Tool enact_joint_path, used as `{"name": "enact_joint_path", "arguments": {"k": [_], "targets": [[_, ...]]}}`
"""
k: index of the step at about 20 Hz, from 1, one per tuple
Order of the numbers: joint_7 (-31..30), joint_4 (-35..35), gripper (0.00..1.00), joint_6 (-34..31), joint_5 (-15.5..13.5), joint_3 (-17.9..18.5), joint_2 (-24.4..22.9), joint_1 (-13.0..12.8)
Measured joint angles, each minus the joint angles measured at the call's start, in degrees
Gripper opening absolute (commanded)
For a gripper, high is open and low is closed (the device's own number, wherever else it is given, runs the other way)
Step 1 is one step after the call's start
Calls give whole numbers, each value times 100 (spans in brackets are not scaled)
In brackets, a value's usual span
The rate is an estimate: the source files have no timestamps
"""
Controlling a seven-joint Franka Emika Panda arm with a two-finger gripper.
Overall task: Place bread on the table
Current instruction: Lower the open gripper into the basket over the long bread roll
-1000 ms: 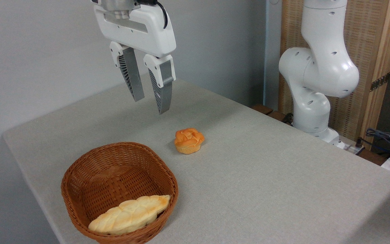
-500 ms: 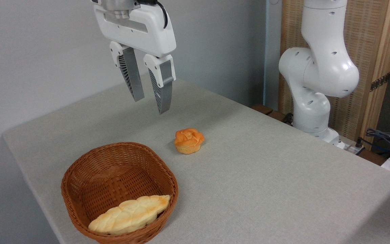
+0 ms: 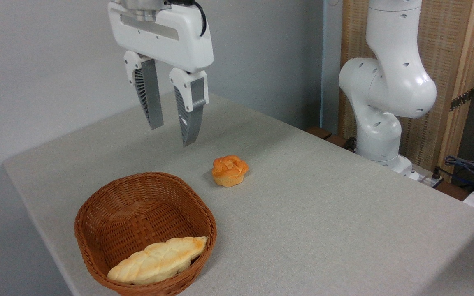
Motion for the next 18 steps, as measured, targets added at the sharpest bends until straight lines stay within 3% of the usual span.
{"name": "enact_joint_path", "arguments": {"k": [6,14,18], "targets": [[-7,-290,100,972,17,0,322,1],[448,-1238,100,2017,976,-10,468,-24],[621,-1518,100,2461,1148,-16,577,-61]]}}
